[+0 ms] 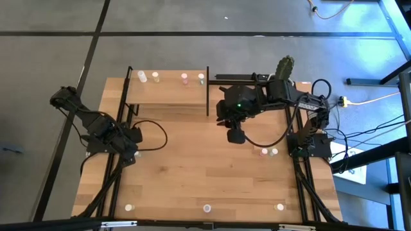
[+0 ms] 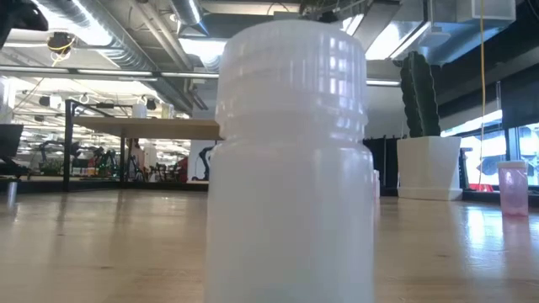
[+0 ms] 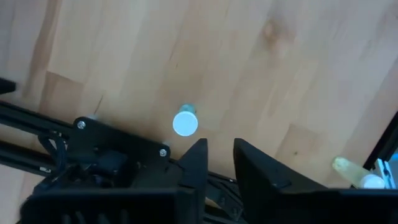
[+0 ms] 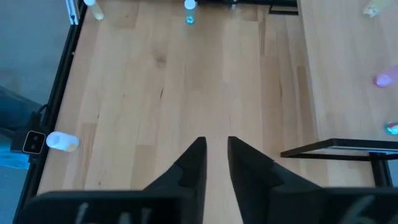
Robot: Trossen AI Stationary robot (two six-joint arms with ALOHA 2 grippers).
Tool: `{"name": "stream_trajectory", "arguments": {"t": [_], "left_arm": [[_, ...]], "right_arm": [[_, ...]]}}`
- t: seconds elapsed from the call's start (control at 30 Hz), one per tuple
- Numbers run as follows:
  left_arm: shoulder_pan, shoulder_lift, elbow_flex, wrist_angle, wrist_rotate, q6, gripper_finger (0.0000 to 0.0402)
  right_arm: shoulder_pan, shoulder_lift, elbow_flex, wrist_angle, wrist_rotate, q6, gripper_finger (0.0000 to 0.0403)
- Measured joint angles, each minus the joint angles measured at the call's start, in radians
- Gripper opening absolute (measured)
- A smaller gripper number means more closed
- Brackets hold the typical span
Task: Pick and place medicine bottles onto shelf by color
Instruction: Put the left green pill bottle on the shelf
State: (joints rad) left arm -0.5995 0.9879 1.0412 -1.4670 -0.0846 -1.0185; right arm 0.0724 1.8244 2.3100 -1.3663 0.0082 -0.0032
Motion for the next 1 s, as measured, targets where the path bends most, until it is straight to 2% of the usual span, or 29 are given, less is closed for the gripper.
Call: {"name": "stream_trajectory", "arguments": {"t": [0.13,0.27,0.5,0.77,1.0], "left_arm": [[0.0,0.0,0.0,0.001,0.036,0.007,0.0102],[-0.002,0.0,0.0,0.001,0.033,0.036,0.0109],[-0.046,0.0,0.0,0.011,-0.088,0.154,0.0107],[-0.108,0.004,0.0,0.025,-0.115,0.134,0.0109],[-0.165,0.003,0.0,0.026,-0.119,0.052,0.0109]], "right_arm": [[0.0,0.0,0.0,0.0,-0.002,0.004,0.0098],[0.0,0.0,0.0,0.0,-0.002,0.024,0.0125],[0.0,0.0,0.0,-0.001,-0.002,0.02,0.016],[0.0,0.0,0.0,-0.006,-0.001,0.017,0.0174],[0.0,0.0,0.0,-0.006,0.0,-0.07,0.0174]]}}
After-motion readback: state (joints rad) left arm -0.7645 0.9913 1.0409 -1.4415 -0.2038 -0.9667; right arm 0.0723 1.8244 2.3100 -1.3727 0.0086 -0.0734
